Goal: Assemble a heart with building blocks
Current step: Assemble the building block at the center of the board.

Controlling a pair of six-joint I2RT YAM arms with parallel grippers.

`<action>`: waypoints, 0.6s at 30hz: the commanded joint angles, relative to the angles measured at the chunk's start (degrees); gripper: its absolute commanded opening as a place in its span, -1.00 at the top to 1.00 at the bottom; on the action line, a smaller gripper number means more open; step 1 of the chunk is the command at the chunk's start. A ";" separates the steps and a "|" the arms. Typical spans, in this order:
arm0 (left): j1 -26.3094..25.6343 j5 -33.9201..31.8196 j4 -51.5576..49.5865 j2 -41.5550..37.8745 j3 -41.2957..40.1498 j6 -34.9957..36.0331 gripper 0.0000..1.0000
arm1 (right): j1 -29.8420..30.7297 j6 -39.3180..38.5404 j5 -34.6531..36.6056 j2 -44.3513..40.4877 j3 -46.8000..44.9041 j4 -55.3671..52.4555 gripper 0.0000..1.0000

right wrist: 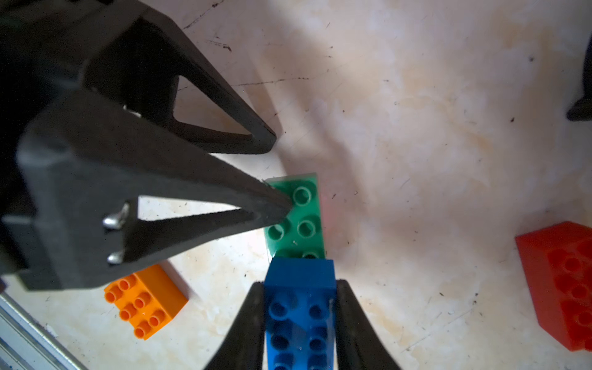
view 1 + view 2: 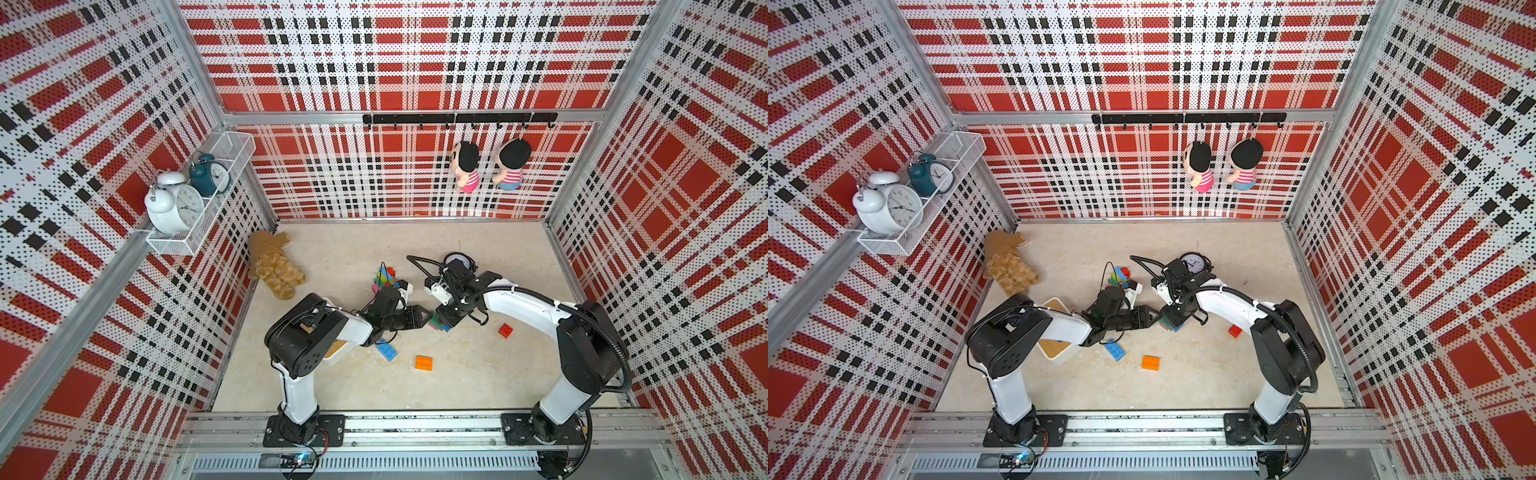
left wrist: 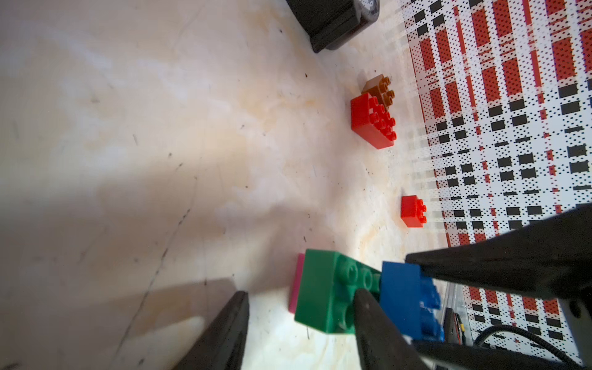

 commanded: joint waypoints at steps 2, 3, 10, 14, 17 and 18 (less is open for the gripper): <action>-0.21 -0.30 -1.49 0.50 -0.34 0.67 -0.10 | -1.23 -2.16 2.81 6.50 -2.25 -7.06 1.00; -0.23 -0.30 -1.49 0.45 -0.32 0.62 -0.10 | -1.15 -2.44 2.55 6.94 -2.34 -7.21 1.00; -0.17 -0.22 -1.49 0.93 0.10 0.67 -0.09 | 0.60 -6.03 2.12 7.84 -3.35 -4.65 1.00; -0.04 -0.21 -1.49 0.95 0.16 0.67 -0.09 | 0.77 -7.53 4.18 8.29 -3.58 -4.52 1.00; 0.14 -0.21 -1.64 0.87 0.05 0.67 -0.09 | 0.75 -9.08 5.09 7.90 -4.12 -5.44 1.00; 0.18 -0.29 -1.58 0.77 0.03 0.65 -0.09 | 0.81 -9.63 4.91 7.46 -4.46 -5.61 1.00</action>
